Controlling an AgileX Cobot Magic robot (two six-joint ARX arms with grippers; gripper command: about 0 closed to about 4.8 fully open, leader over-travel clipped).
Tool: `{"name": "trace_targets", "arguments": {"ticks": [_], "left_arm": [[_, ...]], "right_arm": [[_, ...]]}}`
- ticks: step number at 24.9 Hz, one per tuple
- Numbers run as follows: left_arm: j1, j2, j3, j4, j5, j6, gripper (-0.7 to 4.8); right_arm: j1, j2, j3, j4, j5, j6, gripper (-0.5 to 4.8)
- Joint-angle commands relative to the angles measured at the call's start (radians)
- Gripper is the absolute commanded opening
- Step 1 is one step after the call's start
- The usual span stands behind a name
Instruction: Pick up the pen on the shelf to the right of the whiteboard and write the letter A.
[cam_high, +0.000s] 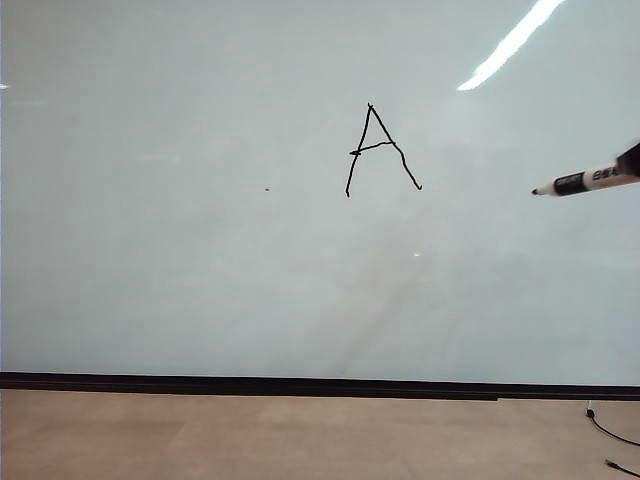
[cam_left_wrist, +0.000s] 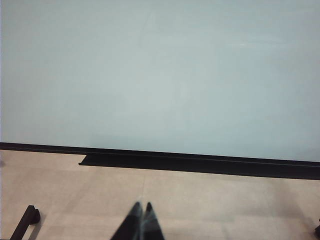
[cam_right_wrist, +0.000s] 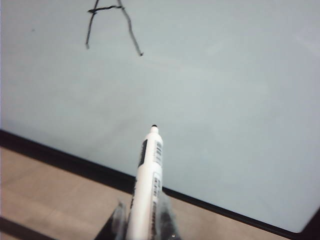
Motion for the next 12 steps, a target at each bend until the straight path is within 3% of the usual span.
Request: {"name": "trace_targets", "arguments": {"ticks": [1,12], "left_arm": [[0.0,0.0,0.003,0.009,0.004,0.004,-0.04],[0.0,0.0,0.003,0.01,0.004,0.004,-0.05]], "right_arm": [[-0.036,-0.048,0.003,-0.047,0.0,-0.001,-0.09],[-0.162,-0.318,0.003,-0.334,-0.051,0.001,-0.09]]}}
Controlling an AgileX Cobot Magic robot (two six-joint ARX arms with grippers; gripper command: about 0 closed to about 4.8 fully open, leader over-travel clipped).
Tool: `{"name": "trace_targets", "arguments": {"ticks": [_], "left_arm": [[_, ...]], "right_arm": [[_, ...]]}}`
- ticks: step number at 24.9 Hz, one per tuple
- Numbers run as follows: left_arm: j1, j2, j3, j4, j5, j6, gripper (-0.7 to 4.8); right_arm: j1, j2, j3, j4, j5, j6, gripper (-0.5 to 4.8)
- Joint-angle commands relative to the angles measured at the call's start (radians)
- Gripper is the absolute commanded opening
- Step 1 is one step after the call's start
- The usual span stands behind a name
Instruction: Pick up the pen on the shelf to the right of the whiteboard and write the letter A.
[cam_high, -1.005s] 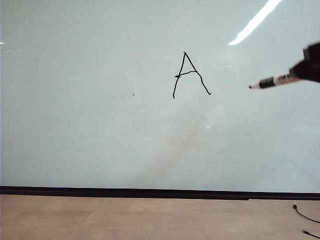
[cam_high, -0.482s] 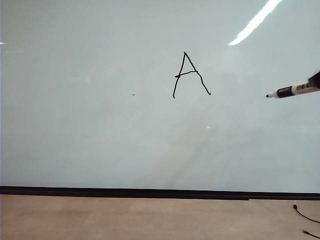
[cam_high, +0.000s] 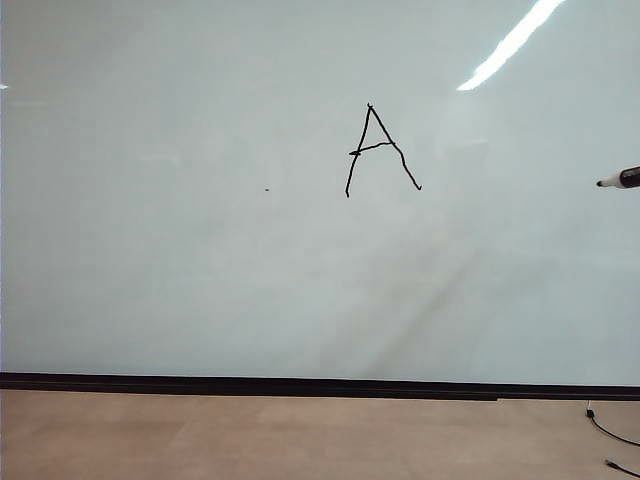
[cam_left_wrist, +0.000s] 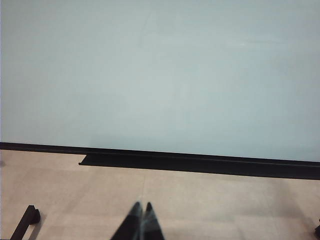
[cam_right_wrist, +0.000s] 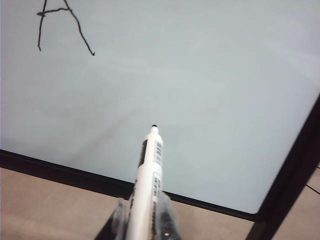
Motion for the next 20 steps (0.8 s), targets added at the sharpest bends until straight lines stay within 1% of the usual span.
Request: {"name": "trace_targets", "arguments": {"ticks": [1,3,5,6,7,8,9,10,14,16,20], "left_arm": [[0.0,0.001,0.003,0.009,0.004,0.004,-0.04],[0.0,0.001,0.003,0.01,0.005,0.005,-0.05],[0.0,0.001,0.003,0.01,0.004,0.004,-0.04],[0.0,0.001,0.003,0.01,0.004,0.004,-0.05],[0.0,0.001,0.003,0.01,0.004,0.004,-0.04],[0.0,0.001,0.003,0.01,0.004,0.005,-0.04],[0.0,0.001,0.003,0.01,0.004,0.004,-0.04],[0.0,0.001,0.003,0.01,0.004,0.005,-0.05],[0.0,0.001,0.003,0.01,0.004,0.005,-0.04],[0.0,0.001,0.003,0.01,0.004,0.005,-0.04],[0.0,0.001,0.003,0.01,0.004,0.004,-0.04]], "right_arm": [[-0.031,0.01,0.003,-0.024,-0.012,0.002,-0.09],[-0.054,0.01,0.003,-0.022,-0.013,0.001,-0.09],[-0.1,0.01,0.003,-0.007,-0.018,-0.012,-0.09],[-0.152,0.01,0.003,0.008,-0.048,-0.019,-0.09],[-0.175,0.01,0.003,0.011,-0.063,-0.019,-0.09],[-0.234,0.01,0.003,0.016,-0.098,-0.02,-0.09],[-0.261,0.01,0.003,0.015,-0.117,-0.02,-0.09],[-0.323,0.01,0.003,0.015,-0.166,-0.019,-0.09],[-0.463,0.01,0.003,0.013,-0.278,-0.016,-0.09],[-0.49,0.01,0.003,0.013,-0.297,-0.015,-0.09],[-0.493,0.01,0.003,0.012,-0.288,-0.015,-0.08]]}}
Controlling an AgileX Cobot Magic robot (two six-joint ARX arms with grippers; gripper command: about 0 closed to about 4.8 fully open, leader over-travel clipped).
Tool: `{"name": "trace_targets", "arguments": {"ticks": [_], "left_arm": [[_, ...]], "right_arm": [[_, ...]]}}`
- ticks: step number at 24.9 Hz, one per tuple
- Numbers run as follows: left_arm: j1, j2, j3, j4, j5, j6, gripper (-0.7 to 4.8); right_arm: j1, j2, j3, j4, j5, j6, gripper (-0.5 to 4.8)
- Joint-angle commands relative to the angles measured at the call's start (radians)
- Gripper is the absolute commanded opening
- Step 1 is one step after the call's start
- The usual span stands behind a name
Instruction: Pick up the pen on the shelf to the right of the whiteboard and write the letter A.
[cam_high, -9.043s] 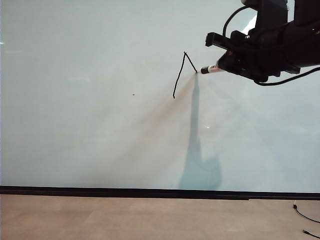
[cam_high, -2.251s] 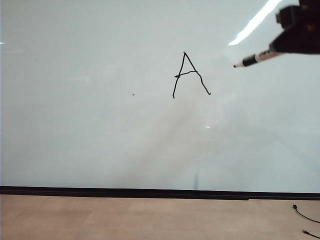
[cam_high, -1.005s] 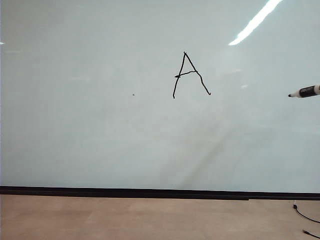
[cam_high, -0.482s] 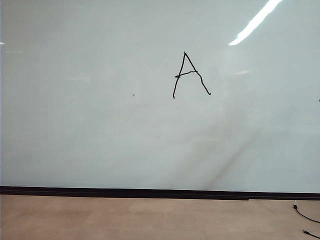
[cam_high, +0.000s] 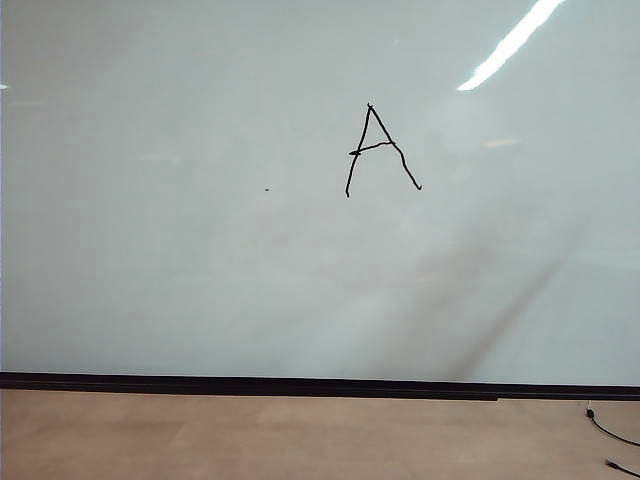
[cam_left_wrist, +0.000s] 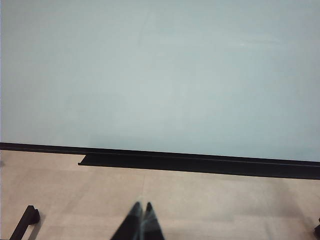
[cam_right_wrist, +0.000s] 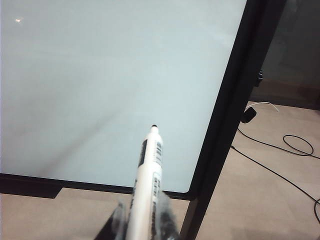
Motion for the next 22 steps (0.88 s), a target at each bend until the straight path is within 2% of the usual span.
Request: {"name": "trace_targets", "arguments": {"ticks": [1,22], "left_arm": [[0.0,0.001,0.003,0.009,0.004,0.004,-0.04],[0.0,0.001,0.003,0.009,0.004,0.004,-0.05]], "right_arm": [[-0.001,0.0,0.004,0.015,0.002,0.001,-0.08],[-0.001,0.0,0.004,-0.005,-0.002,0.031,-0.08]]}}
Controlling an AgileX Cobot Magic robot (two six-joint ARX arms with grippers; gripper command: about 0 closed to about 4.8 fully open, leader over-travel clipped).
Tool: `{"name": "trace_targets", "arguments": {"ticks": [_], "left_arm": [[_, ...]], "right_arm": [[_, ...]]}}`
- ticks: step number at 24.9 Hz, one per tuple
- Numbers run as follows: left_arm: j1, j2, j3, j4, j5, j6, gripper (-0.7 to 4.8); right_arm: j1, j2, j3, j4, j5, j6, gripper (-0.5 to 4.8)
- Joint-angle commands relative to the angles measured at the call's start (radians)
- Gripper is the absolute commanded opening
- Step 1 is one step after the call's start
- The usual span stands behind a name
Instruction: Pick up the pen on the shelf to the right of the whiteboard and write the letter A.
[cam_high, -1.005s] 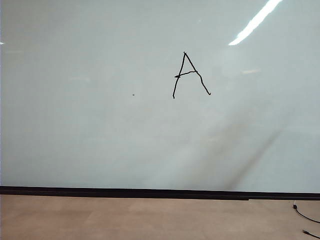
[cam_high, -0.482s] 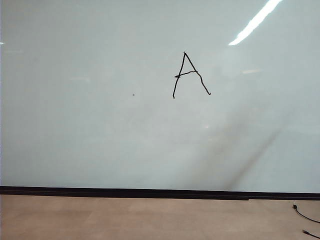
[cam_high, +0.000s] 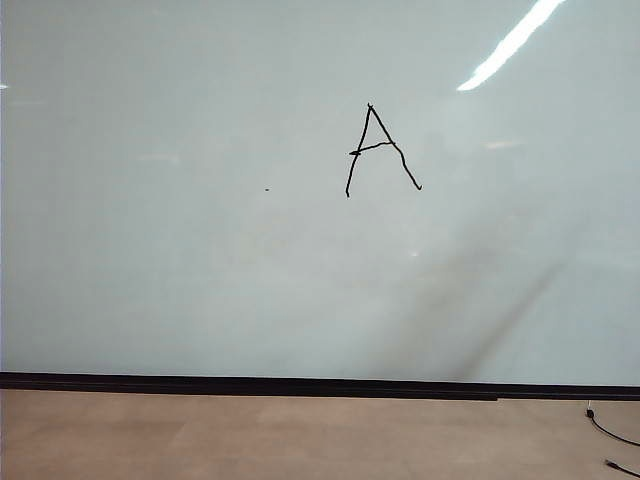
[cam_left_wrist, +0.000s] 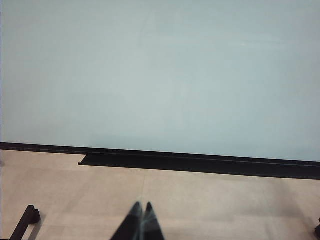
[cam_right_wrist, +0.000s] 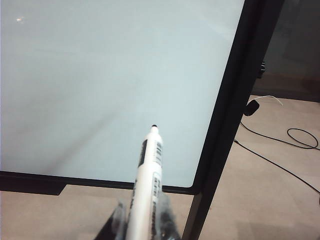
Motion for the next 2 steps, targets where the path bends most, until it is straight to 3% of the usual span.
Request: {"name": "trace_targets", "arguments": {"ticks": [1,2], "left_arm": [[0.0,0.0,0.003,0.009,0.003,0.005,-0.04],[0.0,0.0,0.003,0.009,0.004,0.004,-0.05]], "right_arm": [[-0.001,-0.001,0.004,0.012,0.001,0.004,-0.08],[-0.001,-0.001,0.004,0.012,0.001,0.004,-0.08]]}}
